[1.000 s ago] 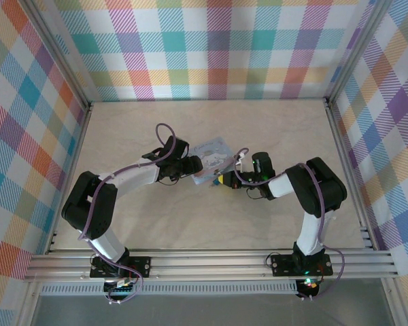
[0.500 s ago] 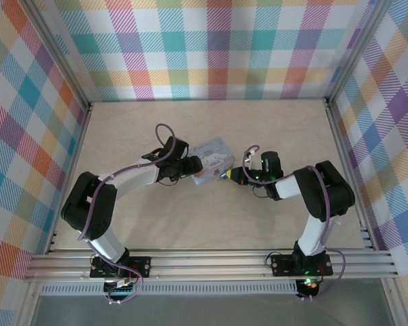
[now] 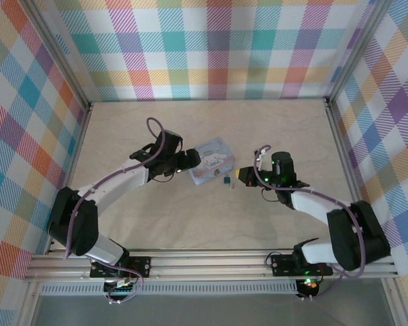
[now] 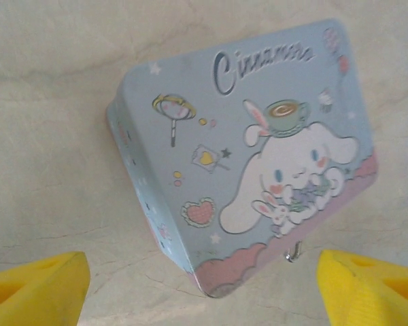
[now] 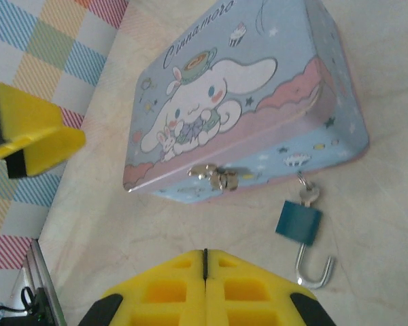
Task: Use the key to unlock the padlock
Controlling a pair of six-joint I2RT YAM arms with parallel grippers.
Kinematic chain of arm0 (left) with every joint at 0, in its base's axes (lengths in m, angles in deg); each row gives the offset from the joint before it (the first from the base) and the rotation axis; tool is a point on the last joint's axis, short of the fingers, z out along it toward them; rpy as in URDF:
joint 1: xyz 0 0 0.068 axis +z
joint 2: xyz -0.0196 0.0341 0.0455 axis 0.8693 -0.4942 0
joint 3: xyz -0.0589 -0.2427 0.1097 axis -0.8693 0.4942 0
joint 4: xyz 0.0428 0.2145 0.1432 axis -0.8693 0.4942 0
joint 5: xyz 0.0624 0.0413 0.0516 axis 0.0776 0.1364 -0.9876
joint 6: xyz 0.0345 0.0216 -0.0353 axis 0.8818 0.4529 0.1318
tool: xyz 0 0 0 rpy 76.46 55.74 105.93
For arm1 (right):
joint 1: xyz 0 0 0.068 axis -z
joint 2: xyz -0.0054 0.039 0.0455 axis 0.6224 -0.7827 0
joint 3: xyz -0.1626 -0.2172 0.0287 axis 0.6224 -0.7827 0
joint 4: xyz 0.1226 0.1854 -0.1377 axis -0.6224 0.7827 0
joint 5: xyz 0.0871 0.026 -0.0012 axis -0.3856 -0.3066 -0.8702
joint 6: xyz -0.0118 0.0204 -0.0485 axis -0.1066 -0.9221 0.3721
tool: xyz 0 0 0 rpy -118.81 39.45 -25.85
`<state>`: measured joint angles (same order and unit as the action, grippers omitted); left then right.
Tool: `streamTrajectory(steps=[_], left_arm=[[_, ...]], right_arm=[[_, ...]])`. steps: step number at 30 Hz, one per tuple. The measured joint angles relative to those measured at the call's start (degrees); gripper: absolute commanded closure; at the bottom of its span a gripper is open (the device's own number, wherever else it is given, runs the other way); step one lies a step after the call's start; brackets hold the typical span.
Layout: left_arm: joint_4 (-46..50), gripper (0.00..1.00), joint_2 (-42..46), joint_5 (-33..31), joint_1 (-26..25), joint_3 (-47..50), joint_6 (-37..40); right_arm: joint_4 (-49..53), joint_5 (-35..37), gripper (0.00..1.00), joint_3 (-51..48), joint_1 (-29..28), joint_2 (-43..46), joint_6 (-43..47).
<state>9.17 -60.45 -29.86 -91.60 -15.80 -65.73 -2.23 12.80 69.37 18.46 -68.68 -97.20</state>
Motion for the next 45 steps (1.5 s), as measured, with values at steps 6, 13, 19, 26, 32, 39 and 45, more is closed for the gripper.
streamTrajectory(steps=[6,13,19,26,32,39,45], left_arm=[[0.6,0.14,5.6,-2.1,0.3,0.6,0.5],[1.7,0.07,17.9,-8.3,0.6,9.1,0.5],[1.8,0.00,28.1,-19.5,1.3,18.5,0.5],[0.1,0.00,31.9,-33.9,3.2,23.7,6.5],[-11.0,0.00,33.7,-41.1,5.0,30.0,17.9],[-21.0,0.00,28.3,-40.5,9.2,34.4,27.4],[-31.3,0.00,25.7,-36.1,12.7,38.6,32.2]], right_arm=[[12.5,4.1,0.73,-0.9,-0.3,10.1,2.2],[23.2,11.7,0.32,-2.9,-0.3,24.2,1.9],[28.8,20.2,0.04,-3.0,-0.1,27.5,3.7],[30.7,29.3,0.00,-1.1,2.0,22.5,9.4],[24.9,33.3,0.00,-1.0,8.0,19.1,16.4],[8.2,33.5,0.00,-4.7,14.3,13.2,23.7],[-7.5,31.1,0.00,-9.5,17.5,5.1,26.6]])
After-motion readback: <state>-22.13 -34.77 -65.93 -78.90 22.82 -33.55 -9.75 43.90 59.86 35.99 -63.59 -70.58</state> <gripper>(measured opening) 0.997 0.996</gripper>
